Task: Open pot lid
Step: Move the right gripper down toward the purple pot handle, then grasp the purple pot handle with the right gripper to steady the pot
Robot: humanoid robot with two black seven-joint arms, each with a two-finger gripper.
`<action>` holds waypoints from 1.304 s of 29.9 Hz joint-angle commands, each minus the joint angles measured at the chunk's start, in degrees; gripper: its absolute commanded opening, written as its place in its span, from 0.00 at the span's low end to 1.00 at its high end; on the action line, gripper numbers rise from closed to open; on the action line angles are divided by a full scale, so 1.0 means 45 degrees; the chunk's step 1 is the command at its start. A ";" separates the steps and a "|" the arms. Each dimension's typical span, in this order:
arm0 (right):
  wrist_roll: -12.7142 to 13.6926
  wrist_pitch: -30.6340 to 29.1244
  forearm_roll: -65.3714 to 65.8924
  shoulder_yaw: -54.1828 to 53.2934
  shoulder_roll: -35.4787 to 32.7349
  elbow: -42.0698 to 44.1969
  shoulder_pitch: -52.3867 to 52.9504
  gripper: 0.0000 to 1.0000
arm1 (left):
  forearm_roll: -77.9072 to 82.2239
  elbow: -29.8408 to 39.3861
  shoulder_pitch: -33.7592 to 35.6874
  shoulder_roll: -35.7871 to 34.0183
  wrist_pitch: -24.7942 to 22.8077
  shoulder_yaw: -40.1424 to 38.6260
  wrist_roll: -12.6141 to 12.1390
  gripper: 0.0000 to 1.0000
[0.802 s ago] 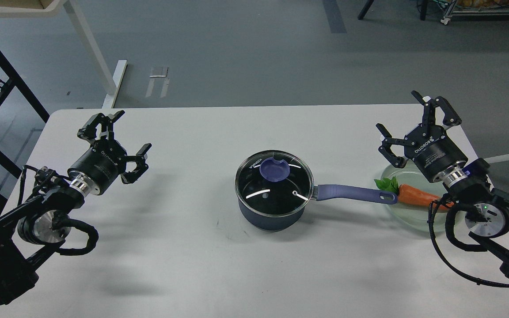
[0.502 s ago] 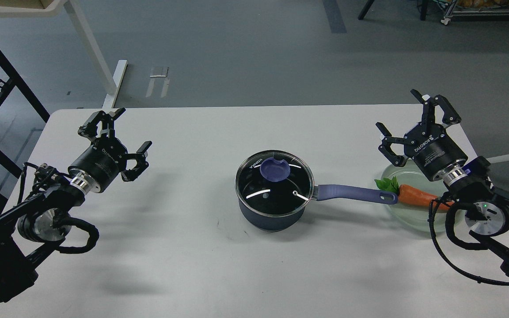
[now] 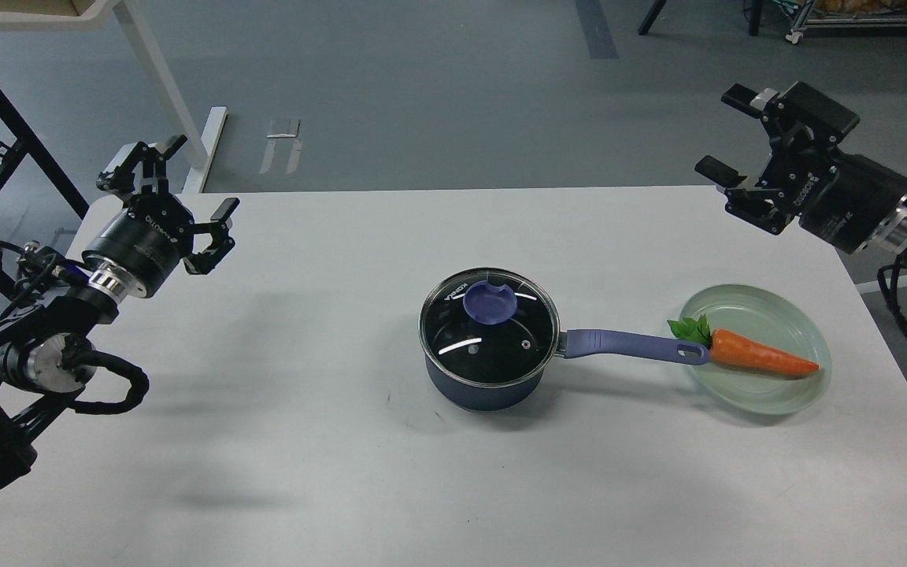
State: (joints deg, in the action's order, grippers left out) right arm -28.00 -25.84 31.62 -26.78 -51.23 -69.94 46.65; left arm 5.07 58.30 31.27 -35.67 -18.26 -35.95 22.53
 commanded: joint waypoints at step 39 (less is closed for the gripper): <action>0.0001 0.3594 2.0083 0.7768 0.1012 -0.2291 0.4614 0.94 | 0.0905 0.1360 0.0180 0.0075 0.0406 0.0040 0.0129 0.99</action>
State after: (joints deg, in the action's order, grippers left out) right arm -27.99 -9.66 121.98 7.36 -47.21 -80.53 67.41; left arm 9.14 64.04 32.09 -35.30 -16.66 -35.75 23.11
